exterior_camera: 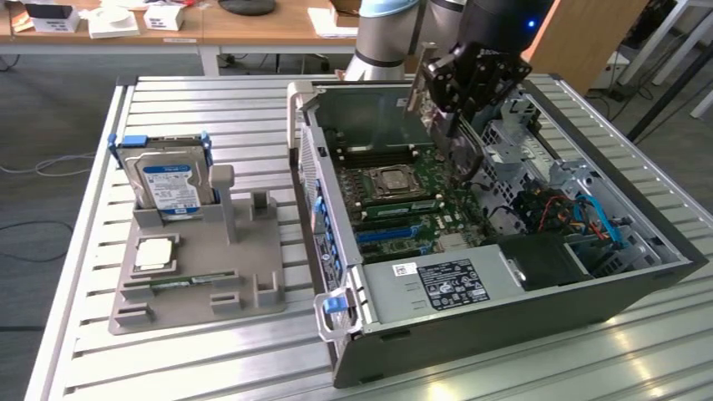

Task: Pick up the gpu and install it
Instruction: 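Insert the gpu into the slot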

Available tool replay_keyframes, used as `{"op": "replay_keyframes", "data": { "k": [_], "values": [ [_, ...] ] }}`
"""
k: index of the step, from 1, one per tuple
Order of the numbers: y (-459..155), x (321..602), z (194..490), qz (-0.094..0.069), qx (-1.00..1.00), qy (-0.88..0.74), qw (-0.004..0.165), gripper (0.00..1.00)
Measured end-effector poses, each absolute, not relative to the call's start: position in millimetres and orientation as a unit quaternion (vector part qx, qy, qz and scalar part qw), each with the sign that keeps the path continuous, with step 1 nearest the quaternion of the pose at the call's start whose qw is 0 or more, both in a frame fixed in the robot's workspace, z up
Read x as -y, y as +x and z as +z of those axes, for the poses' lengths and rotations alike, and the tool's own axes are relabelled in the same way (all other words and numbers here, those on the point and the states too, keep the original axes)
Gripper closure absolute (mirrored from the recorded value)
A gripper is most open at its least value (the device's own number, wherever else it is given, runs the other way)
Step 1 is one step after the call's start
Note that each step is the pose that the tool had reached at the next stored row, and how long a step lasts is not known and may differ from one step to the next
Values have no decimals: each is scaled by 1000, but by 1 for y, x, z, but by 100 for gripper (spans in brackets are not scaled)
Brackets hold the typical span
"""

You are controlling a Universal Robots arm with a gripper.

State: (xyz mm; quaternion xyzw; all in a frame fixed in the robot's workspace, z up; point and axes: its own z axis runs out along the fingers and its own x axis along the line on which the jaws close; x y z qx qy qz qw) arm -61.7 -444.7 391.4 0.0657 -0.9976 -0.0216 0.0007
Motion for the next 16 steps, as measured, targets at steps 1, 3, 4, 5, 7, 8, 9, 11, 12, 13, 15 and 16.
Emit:
{"op": "replay_keyframes", "data": {
  "k": [1,3,4,5,7,8,9,11,12,13,15,16],
  "values": [
    [-62,445,391,-22,997,75,1,73],
    [-62,445,391,-22,995,92,1,73],
    [-62,445,391,-22,995,102,1,73],
    [-62,445,391,-21,994,111,2,73],
    [-62,445,390,-21,991,129,2,73],
    [-62,445,390,-21,990,138,2,73],
    [-62,445,390,-21,989,146,2,73],
    [-62,445,390,-21,986,165,3,73],
    [-62,445,390,-21,985,173,3,73],
    [-62,445,389,-21,983,182,3,73],
    [-62,445,389,-21,980,199,4,73],
    [-62,445,389,-21,978,208,4,73]
  ]
}}
